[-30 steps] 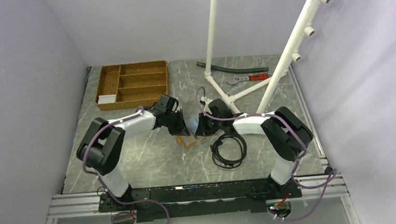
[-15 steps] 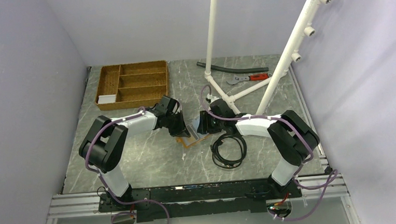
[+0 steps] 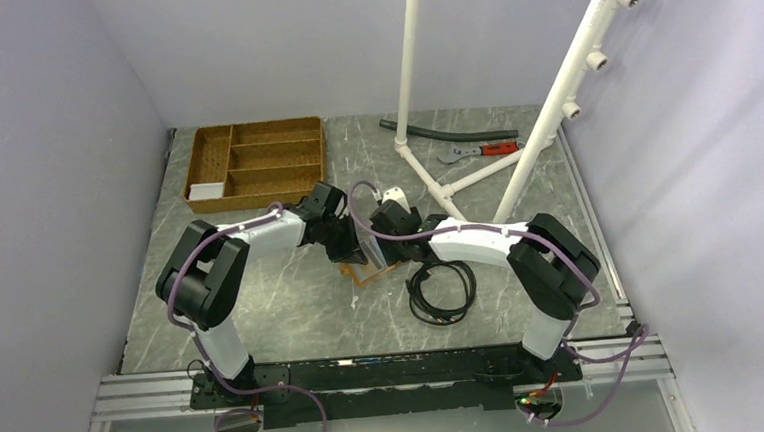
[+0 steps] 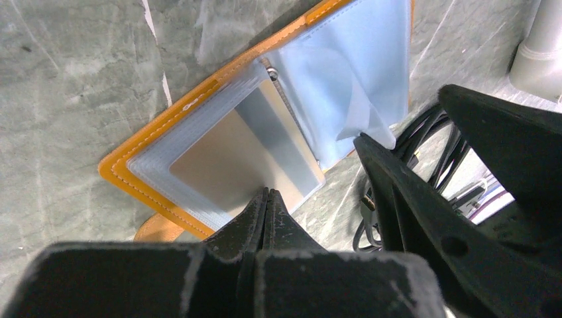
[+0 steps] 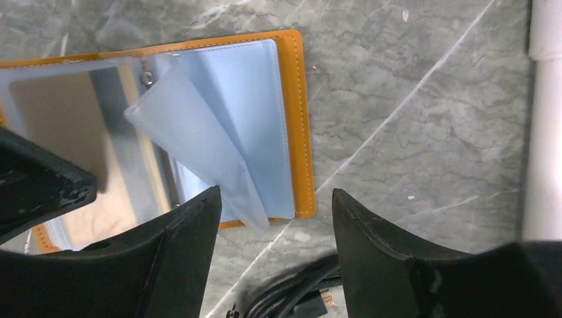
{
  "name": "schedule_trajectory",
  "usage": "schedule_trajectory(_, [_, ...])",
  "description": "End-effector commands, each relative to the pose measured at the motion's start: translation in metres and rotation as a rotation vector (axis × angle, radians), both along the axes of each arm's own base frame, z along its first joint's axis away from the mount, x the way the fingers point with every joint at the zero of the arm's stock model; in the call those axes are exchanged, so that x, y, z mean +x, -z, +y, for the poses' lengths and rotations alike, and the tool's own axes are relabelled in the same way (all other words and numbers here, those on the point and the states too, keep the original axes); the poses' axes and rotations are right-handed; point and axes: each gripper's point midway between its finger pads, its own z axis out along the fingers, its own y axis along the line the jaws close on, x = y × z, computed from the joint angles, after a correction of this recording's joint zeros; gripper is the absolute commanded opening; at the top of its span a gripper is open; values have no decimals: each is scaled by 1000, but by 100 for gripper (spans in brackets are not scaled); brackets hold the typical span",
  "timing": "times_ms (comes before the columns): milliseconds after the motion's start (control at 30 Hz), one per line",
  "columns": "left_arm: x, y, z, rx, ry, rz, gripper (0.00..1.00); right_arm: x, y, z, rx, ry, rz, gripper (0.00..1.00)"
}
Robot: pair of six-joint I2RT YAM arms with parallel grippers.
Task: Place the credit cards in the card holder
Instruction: Open the card holder at the center of the board.
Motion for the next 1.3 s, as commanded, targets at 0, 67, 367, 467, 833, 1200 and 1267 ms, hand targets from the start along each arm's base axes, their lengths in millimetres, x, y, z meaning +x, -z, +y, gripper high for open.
schedule_trajectory(0, [-33,63,58,306,-12,124,0,7,-40,-6,-52,-14,-76,66])
schedule_trajectory(67, [-35,64,60,315,-11,135,0,1,-59,8,49,-56,-77,68])
schedule_trajectory(367, [-41,72,64,344,-11,181,0,-33,-84,71,393,-340,-5,49])
schedule_trajectory(467, [-43,74,64,345,-12,199,0,-39,-81,89,462,-410,36,36])
schedule_trajectory(833, [-55,81,73,396,-22,259,0,7,-13,50,458,-228,132,15])
schedule_trajectory(1200, [-28,23,40,123,-34,158,22,-9,12,38,570,-181,220,13])
schedule_trajectory(1267, [-6,-10,21,14,-21,68,30,-11,12,42,596,-197,231,12])
